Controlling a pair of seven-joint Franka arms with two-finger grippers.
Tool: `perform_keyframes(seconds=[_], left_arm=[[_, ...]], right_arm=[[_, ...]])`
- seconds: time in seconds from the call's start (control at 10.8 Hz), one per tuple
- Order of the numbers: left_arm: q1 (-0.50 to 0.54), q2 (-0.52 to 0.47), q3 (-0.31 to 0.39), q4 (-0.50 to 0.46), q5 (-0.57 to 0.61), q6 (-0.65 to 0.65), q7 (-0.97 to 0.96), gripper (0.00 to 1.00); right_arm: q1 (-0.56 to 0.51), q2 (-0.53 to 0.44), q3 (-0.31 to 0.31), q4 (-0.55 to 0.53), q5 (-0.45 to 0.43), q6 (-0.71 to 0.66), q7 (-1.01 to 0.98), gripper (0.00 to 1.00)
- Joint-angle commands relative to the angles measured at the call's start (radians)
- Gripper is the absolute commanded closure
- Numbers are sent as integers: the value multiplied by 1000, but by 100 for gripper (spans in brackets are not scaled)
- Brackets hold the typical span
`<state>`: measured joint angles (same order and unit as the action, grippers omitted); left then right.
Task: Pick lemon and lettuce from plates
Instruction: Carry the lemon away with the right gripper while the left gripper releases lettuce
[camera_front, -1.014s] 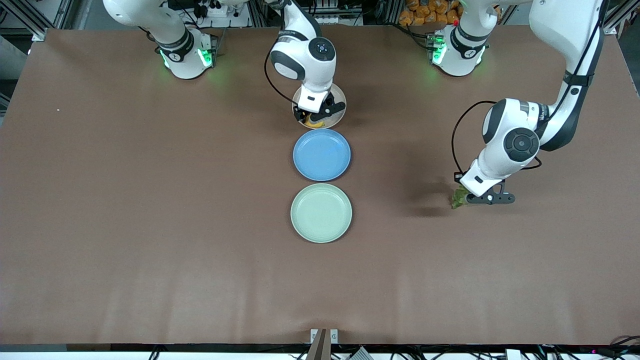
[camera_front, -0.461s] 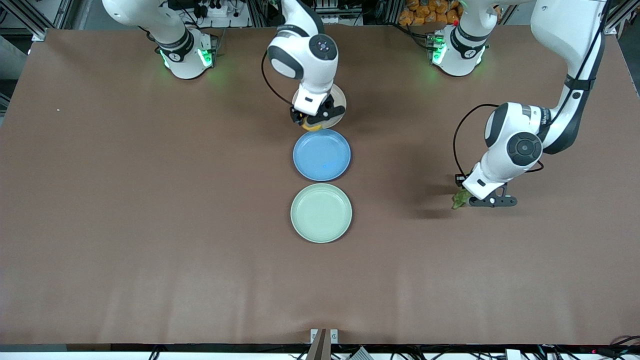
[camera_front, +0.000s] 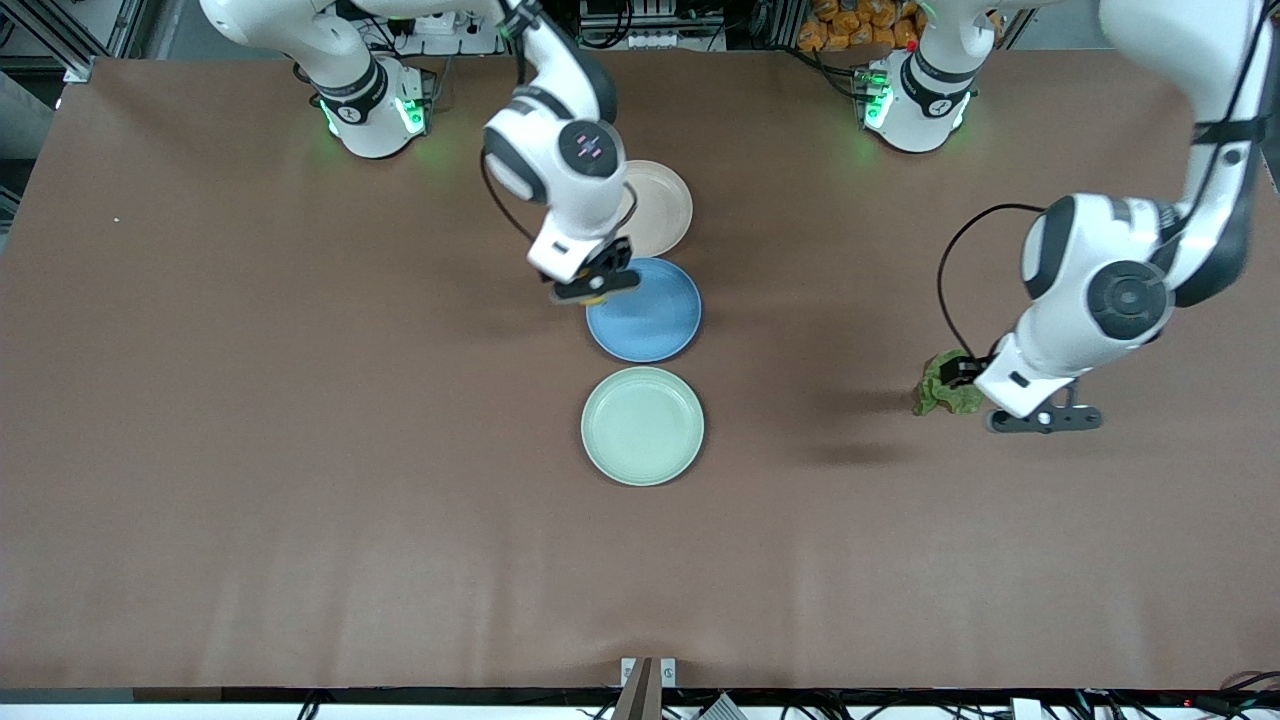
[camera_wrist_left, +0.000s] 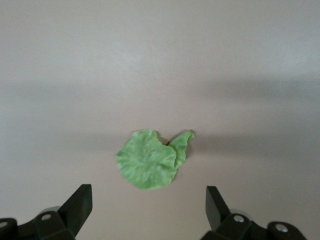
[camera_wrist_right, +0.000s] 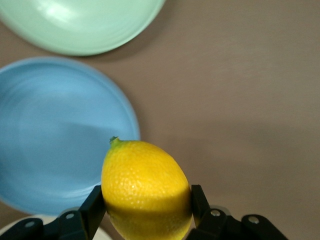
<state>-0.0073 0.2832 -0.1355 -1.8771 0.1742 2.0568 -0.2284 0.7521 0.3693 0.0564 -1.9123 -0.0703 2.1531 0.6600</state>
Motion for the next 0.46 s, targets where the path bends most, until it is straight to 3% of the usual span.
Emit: perform_keyframes(seconds=[0.0,0.37], left_arm=[[0,-4,-30,212,-16,-226,40,0],[0,-9,-58,393,-15,-409,38,0]], right_arm=[[-182,-36,13,27,35,-85,-75,100],[-552,-20,11,24,34,-101,-386,100]])
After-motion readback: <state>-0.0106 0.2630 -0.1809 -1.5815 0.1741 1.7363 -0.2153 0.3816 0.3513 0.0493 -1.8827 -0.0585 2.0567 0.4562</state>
